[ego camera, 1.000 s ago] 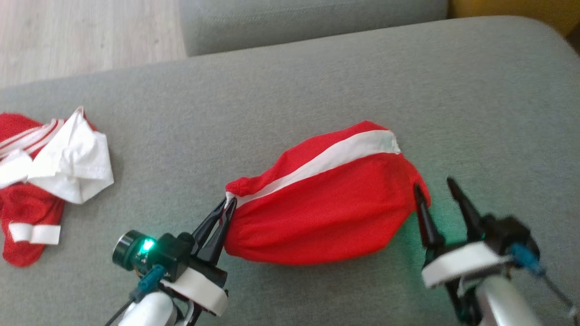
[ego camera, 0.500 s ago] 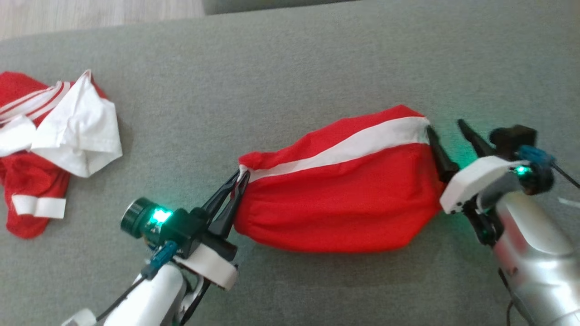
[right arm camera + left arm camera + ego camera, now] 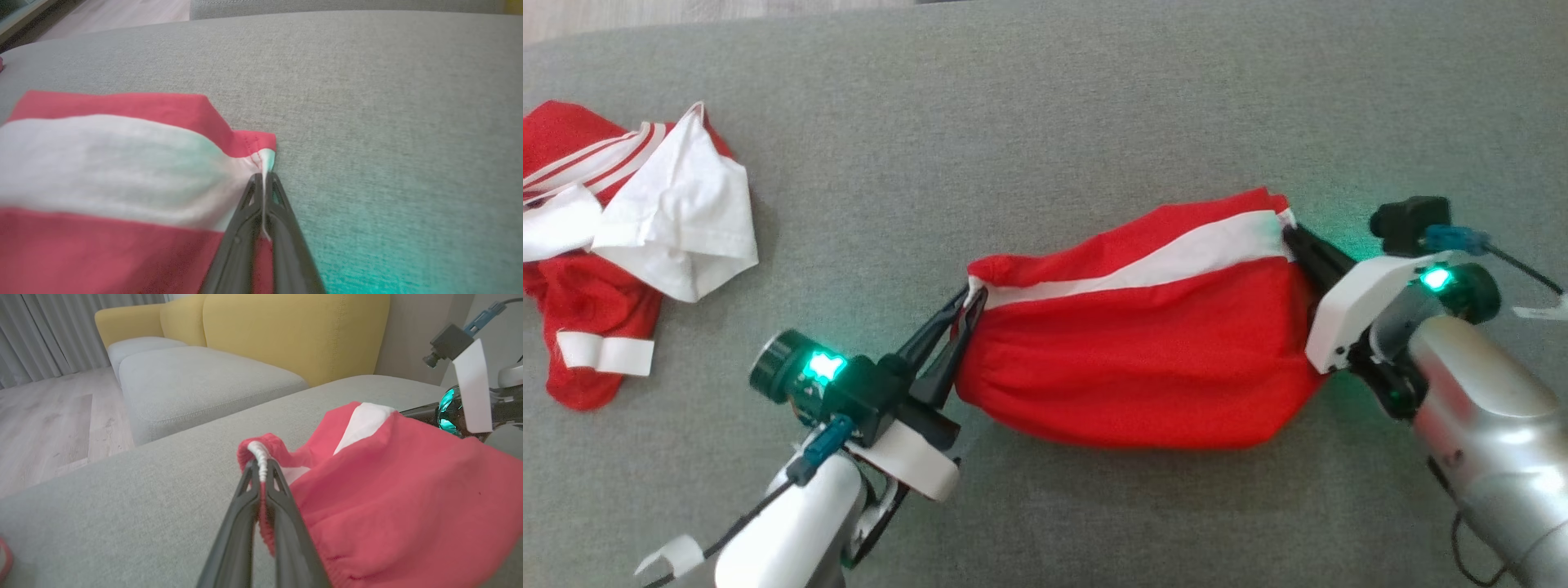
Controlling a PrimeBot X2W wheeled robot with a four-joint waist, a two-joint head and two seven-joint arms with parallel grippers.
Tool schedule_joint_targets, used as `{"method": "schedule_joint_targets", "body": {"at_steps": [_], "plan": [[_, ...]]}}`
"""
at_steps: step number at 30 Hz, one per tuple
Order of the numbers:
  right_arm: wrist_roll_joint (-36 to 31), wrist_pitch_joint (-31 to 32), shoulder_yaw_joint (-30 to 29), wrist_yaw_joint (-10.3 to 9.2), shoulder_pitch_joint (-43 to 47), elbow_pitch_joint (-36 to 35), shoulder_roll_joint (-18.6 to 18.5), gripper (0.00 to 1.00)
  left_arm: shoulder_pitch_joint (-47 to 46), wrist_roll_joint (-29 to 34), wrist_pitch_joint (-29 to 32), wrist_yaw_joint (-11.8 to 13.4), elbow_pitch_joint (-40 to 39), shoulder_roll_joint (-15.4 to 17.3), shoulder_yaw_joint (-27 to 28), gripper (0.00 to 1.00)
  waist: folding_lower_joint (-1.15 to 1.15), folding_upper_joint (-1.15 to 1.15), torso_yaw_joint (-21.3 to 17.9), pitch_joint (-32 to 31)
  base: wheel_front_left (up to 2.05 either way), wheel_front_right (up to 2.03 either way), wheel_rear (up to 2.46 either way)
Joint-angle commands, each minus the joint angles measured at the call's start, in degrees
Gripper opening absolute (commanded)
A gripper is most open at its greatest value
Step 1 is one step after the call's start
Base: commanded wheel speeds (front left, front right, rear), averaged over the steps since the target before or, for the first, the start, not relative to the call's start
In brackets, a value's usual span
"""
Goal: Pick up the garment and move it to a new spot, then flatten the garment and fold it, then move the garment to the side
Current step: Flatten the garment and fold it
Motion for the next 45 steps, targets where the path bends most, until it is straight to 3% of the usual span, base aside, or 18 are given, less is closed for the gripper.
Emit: {"method": "schedule_joint_targets", "body": {"at_steps": [1,8,13,19,24,32,45], "plan": [[0.84,-1.17,0.89,-0.04,-0.50,-1.05,-1.62,0.00,-3.04,0.70,-0.91,0.36,-1.96,1.45,2.22,0.00,0.00,0.00,-0.23,-0.13,0.00,0.00,0.00],[3.56,-6.89,1.18,-0.04,-6.70,-5.11,-5.93,0.00,-10.10,2.90,0.25,-1.50,-3.98,4.00,2.39,0.00,0.00,0.00,-2.05,0.73,0.00,0.00,0.00],[3.65,-11.06,-3.07,-0.04,-17.19,-8.32,-10.72,0.00,-24.70,4.55,3.37,-4.11,-5.91,5.42,3.28,0.00,0.00,0.00,-4.20,3.94,0.00,0.00,0.00],[-1.58,-13.56,-12.07,-0.04,-29.84,-9.81,-15.03,0.00,-44.25,8.38,-0.13,-4.71,-1.38,2.80,4.51,0.00,0.00,0.00,-5.99,7.45,0.00,0.00,0.00],[-8.42,-13.75,-21.36,-0.04,-33.66,-15.57,-14.66,0.00,-53.04,11.10,-4.60,-2.72,3.30,-0.43,5.27,0.00,0.00,0.00,-7.53,8.75,0.00,0.00,0.00],[-13.23,-13.77,-25.61,-0.04,-21.51,-22.64,-10.35,0.00,-43.05,9.78,-5.67,-2.30,6.13,-0.80,3.39,0.00,0.00,0.00,-9.15,7.48,0.00,0.00,0.00],[-15.03,-13.78,-35.10,-0.04,17.69,-36.33,-3.71,0.00,-2.68,7.83,-5.71,3.51,-2.87,-2.51,1.76,0.00,0.00,0.00,-10.07,0.03,0.00,0.00,0.00]]}}
